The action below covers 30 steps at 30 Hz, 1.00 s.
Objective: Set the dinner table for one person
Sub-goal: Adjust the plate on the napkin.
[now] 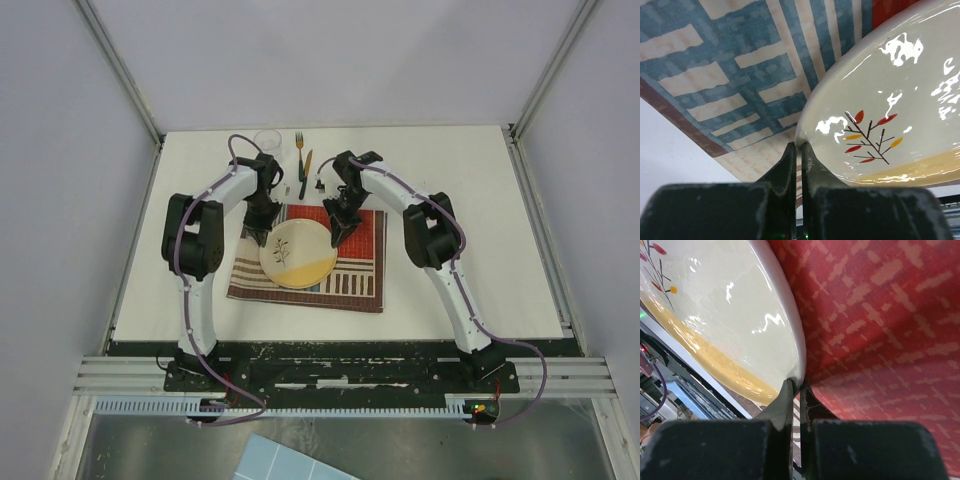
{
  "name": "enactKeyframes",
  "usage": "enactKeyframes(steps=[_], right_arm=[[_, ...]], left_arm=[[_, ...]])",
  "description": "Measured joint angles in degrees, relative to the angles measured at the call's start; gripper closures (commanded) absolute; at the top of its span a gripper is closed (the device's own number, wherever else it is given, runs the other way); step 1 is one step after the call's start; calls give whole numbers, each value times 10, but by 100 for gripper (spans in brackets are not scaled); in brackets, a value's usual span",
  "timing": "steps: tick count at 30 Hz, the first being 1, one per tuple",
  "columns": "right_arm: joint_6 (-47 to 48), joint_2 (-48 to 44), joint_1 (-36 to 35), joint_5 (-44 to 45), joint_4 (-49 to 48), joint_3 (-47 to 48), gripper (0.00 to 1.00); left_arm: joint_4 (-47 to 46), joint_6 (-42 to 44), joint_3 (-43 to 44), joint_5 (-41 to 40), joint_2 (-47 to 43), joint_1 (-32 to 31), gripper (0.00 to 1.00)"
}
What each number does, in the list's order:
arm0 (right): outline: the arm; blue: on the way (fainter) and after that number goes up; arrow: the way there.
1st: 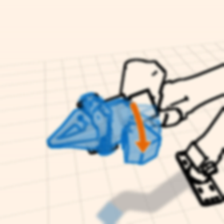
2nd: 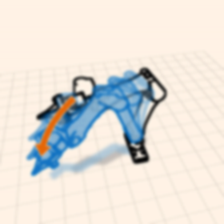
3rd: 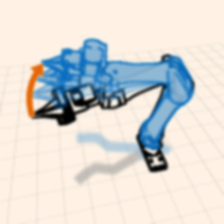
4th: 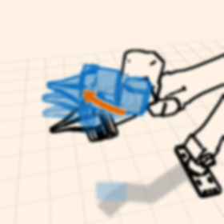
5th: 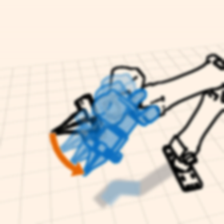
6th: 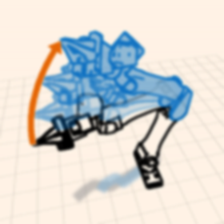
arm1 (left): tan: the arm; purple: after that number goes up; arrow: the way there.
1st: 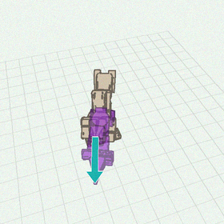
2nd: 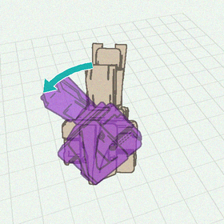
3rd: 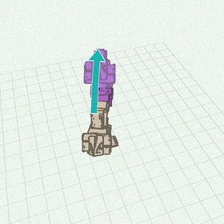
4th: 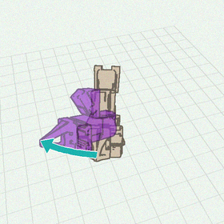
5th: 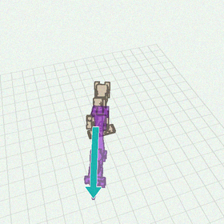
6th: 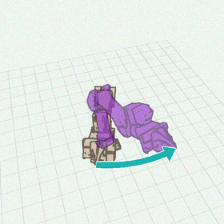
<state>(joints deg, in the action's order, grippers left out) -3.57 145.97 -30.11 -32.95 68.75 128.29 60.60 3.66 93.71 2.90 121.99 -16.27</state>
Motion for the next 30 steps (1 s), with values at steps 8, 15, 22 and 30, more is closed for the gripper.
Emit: enactKeyframes(steps=[8, 15, 22, 30], right_arm=[[0, -8, 0, 9, 9, -7, 98], [-1, -8, 0, 11, 16, -5, 98], [-1, -8, 0, 11, 19, -2, 98], [-1, -16, 0, 19, 22, -3, 98]], left_arm=[[9, 0, 19, 0, 10, -5, 97], [8, 0, 20, -1, 11, -7, 97], [8, 0, 22, -3, 11, -8, 97], [8, 0, 37, -4, 12, -9, 97]])
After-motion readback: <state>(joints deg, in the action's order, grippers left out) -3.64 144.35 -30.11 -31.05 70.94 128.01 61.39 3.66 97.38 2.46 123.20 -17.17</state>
